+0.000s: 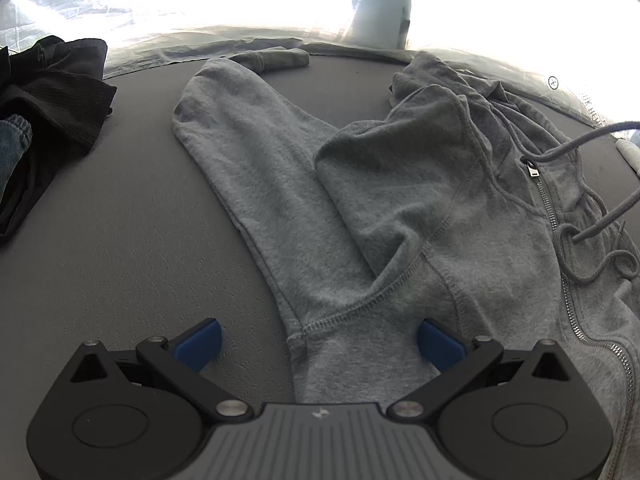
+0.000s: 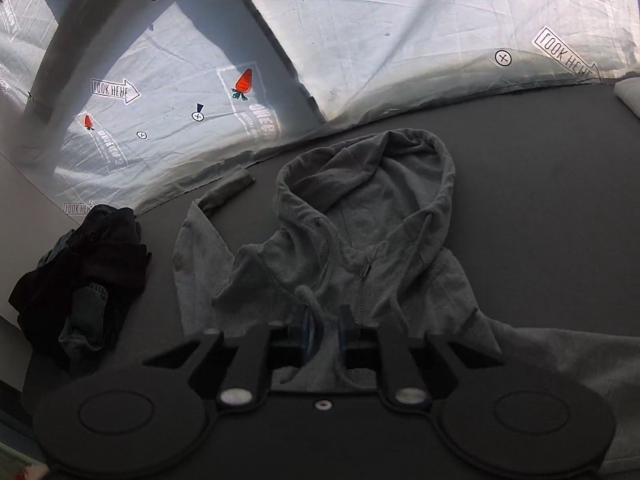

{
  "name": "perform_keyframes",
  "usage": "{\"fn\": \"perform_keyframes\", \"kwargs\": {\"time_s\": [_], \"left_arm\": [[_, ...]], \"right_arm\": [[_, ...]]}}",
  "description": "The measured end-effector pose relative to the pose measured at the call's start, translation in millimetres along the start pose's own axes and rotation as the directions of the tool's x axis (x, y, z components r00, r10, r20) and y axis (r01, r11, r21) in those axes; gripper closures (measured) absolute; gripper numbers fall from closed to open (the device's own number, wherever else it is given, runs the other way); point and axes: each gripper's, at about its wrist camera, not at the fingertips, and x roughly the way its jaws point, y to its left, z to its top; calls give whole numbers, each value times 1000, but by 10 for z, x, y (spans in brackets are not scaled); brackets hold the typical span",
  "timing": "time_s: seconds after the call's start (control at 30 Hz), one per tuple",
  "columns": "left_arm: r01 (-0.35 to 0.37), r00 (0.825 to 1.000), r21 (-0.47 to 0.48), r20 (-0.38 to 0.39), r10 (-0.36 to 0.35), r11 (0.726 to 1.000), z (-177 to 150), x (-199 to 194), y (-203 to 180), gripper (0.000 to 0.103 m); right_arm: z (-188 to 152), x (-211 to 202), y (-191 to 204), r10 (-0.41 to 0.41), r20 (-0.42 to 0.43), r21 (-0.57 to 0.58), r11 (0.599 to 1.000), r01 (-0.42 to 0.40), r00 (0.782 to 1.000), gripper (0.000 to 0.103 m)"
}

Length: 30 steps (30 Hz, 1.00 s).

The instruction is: Fold clothes

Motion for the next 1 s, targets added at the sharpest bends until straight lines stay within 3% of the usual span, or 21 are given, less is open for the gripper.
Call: {"fn": "perform_keyframes", "kwargs": {"time_s": [0.1,0.13,0.2,0.27,0.37,0.53,0.6,0.67,0.8,1.0], "left_arm": [[-4,1000,1,5,4,1000,-7,-3,-6,0],[-6,1000,1,9,6,1000,-10,-3,-7,0],[-12,1000,1,21,12,1000,-22,-5,-14,0],[-14,999,-1,33,14,1000,-32,-7,-16,0],[-11,1000,-3,27,11,1000,-15,-4,-10,0],[33,999,-52,-18,-34,998,89,4,90,0],[93,995,-170,-6,-96,981,148,-16,263,1],[135,991,-300,39,-129,944,209,-44,485,3],[91,994,-379,90,-62,921,430,39,838,6],[53,992,-411,123,-2,910,915,473,1313,19]], "right_arm": [[-187,157,-60,-140,-72,-41,990,137,988,63],[-225,174,-89,-161,-82,-40,987,158,984,54],[-265,177,-146,-178,-83,-25,984,176,981,49],[-284,194,-181,-189,-80,-22,982,188,979,35],[-320,290,-204,-228,-59,-76,972,224,972,24],[-423,521,-220,-299,-44,-171,942,288,953,20],[-455,576,-241,-304,-30,-181,938,294,952,14],[-467,622,-230,-321,1,-209,926,314,947,4],[-453,698,-297,-315,56,-182,930,320,948,0],[-450,824,-261,-353,167,-177,908,380,921,0]]}}
